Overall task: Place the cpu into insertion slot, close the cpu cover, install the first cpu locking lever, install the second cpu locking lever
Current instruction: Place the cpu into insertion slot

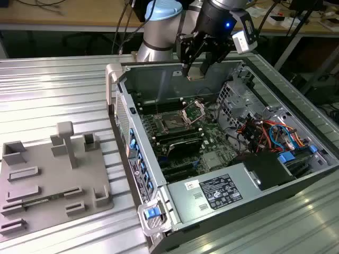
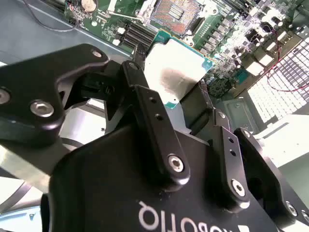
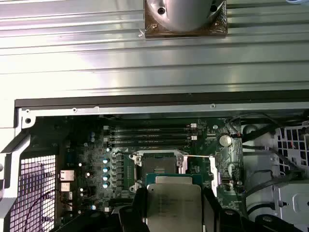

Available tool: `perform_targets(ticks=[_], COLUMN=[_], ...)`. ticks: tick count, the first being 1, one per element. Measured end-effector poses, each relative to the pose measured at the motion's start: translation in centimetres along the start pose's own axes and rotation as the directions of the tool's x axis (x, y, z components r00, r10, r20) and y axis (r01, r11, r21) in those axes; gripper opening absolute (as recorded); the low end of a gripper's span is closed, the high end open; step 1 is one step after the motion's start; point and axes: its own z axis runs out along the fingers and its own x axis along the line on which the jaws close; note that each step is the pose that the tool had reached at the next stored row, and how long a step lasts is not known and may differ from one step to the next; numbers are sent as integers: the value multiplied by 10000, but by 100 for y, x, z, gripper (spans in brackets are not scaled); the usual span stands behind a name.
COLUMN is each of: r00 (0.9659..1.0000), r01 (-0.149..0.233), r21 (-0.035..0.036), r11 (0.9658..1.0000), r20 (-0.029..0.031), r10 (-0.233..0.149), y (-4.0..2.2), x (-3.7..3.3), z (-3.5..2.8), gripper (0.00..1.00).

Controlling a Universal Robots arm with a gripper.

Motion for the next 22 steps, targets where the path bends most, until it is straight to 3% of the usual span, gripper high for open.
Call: perform_targets(ticks=[10, 22], r00=[10000, 9995], r01=[-5, -319], r21=[0, -7], r11=[10000, 9995], r20=[0, 29], r10=[5, 319], y=[0, 0], x=[0, 2], z=[0, 3], gripper=[55, 55])
